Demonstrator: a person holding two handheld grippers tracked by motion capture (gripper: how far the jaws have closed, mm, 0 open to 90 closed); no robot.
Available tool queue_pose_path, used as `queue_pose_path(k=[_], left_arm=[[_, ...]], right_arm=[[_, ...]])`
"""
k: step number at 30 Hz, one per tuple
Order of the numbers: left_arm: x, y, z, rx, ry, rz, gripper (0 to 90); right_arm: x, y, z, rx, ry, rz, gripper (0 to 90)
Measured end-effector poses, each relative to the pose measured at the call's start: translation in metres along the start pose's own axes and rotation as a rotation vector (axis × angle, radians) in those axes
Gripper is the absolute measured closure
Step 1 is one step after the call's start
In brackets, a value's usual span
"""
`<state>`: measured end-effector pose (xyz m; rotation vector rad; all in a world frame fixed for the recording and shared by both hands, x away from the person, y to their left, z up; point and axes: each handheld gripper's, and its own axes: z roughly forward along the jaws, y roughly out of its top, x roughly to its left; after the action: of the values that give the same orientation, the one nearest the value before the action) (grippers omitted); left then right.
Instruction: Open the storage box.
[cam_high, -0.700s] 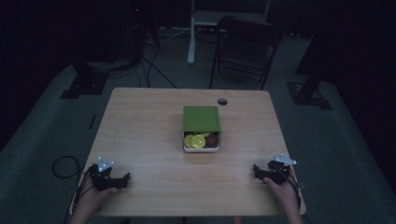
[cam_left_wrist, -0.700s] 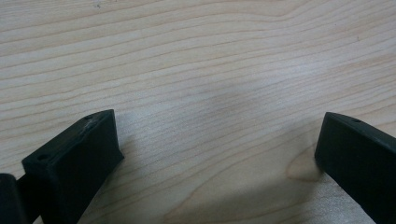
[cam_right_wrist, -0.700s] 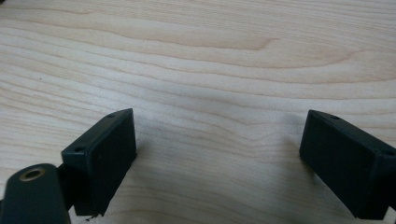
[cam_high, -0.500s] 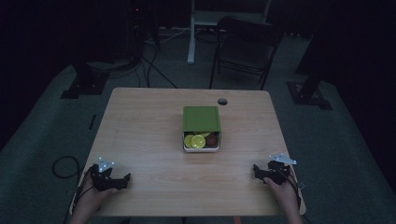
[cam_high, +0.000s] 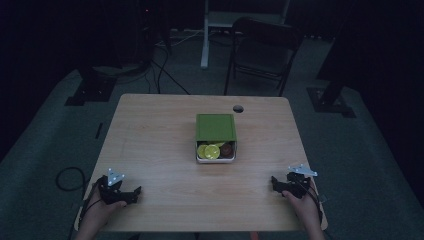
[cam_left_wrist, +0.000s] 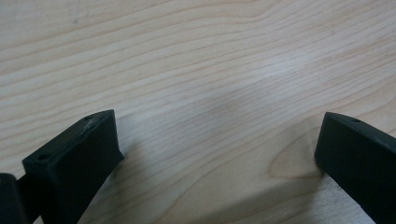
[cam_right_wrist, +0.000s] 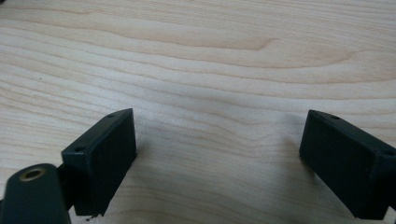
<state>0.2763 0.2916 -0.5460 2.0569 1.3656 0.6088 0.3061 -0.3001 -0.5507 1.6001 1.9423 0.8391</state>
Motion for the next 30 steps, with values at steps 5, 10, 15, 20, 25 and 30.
queue_pose_path(k=[5,10,15,20,25,30], left_arm=[[-0.004,0.003,0.002,-0.001,-0.018,0.024,0.2],[-0.01,0.01,0.002,-0.013,-0.031,0.049,0.2],[-0.018,0.016,0.006,-0.009,-0.049,0.088,0.2],[-0.024,0.02,0.009,-0.008,-0.065,0.112,0.2],[-0.032,0.024,0.012,-0.005,-0.074,0.15,0.2],[-0.041,0.029,0.016,-0.002,-0.094,0.183,0.2]], right_arm=[[0.0,0.0,0.0,0.0,0.0,0.0,10.5],[0.0,0.0,0.0,0.0,0.0,0.0,10.5],[0.0,0.0,0.0,0.0,0.0,0.0,10.5],[0.0,0.0,0.0,-0.002,0.001,-0.001,10.5],[0.0,0.0,0.0,-0.001,0.001,-0.001,10.6],[0.0,0.0,0.0,-0.001,0.001,-0.002,10.6]])
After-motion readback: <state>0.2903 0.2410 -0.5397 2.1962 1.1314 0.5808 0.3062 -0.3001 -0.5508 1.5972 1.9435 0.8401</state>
